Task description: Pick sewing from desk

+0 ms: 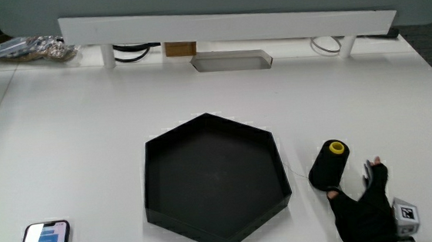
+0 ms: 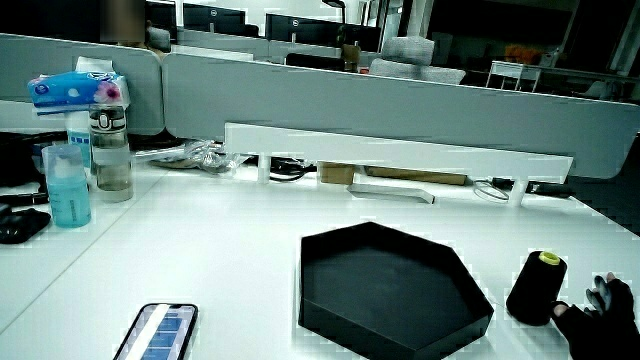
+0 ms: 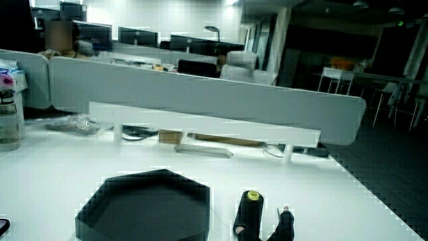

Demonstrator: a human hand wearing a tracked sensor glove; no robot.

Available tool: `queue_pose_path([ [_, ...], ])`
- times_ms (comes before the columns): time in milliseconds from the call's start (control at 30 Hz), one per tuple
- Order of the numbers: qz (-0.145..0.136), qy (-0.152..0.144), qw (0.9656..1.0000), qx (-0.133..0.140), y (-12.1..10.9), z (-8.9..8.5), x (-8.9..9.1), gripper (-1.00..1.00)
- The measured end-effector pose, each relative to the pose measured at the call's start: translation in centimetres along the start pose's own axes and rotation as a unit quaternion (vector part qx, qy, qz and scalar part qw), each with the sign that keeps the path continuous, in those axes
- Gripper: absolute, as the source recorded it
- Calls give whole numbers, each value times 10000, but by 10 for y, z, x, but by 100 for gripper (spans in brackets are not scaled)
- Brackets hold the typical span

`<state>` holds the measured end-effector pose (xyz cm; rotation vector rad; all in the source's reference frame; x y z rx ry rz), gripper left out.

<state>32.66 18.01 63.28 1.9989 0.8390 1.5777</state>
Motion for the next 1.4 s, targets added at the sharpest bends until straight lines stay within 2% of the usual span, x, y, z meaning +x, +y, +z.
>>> queue_pose_path([
  [33, 72, 46, 10000, 30, 2, -1, -2, 0],
  [67, 18, 78, 9999, 68, 2, -2, -7, 0],
  [133, 236, 71, 9997, 52, 7, -5, -9, 0],
  [200, 199, 38, 9998, -2, 9, -10, -11, 0],
  [233, 152, 40, 9999, 58, 9, -12, -12, 0],
  [267, 182, 170, 9997, -9, 9, -14, -15, 0],
  [300, 245, 108, 9996, 40, 12, -15, -13, 0],
  [333, 188, -35, 9993, 309, 2, -19, -30, 0],
  [367, 206, 151, 9995, 182, 13, -14, -15, 0],
  [400, 162, -31, 9993, 337, 3, -18, -33, 0],
  [433, 245, 109, 9992, 306, 13, -13, -19, 8],
  [467, 189, -95, 9984, 524, 9, -14, -25, 17],
  [500, 198, -119, 9980, 593, 7, -14, -30, 25],
  [533, 202, -9, 9988, 440, 10, -12, -27, 33],
  [633, 273, -214, 9972, 658, 13, -11, -29, 58],
  [733, 247, -129, 9955, 911, 8, -9, -31, 83],
  [800, 284, -123, 9949, 963, 7, -6, -29, 100],
  [867, 271, -72, 9944, 1022, 5, -6, -29, 100],
  [1033, 294, 49, 9947, 980, 5, 2, -20, 100],
  [1067, 364, 167, 9947, 944, 8, 7, -15, 100],
  [1100, 312, 221, 9947, 956, 8, 11, -14, 100],
  [1167, 306, 220, 9942, 1006, 3, 14, -22, 100],
  [1200, 442, 295, 9943, 925, 5, 13, -26, 100],
  [1233, 350, 351, 9951, 860, 1, 8, -39, 100],
  [1267, 490, 329, 9950, 807, 7, 7, -39, 100],
  [1300, 332, 408, 9957, 758, 4, 1, -53, 100],
  [1333, 701, 507, 9943, 616, 8, -3, -59, 100],
  [1367, 700, 485, 9950, 516, 8, -7, -69, 100],
  [1400, 811, 556, 9943, 422, 10, -12, -75, 100],
])
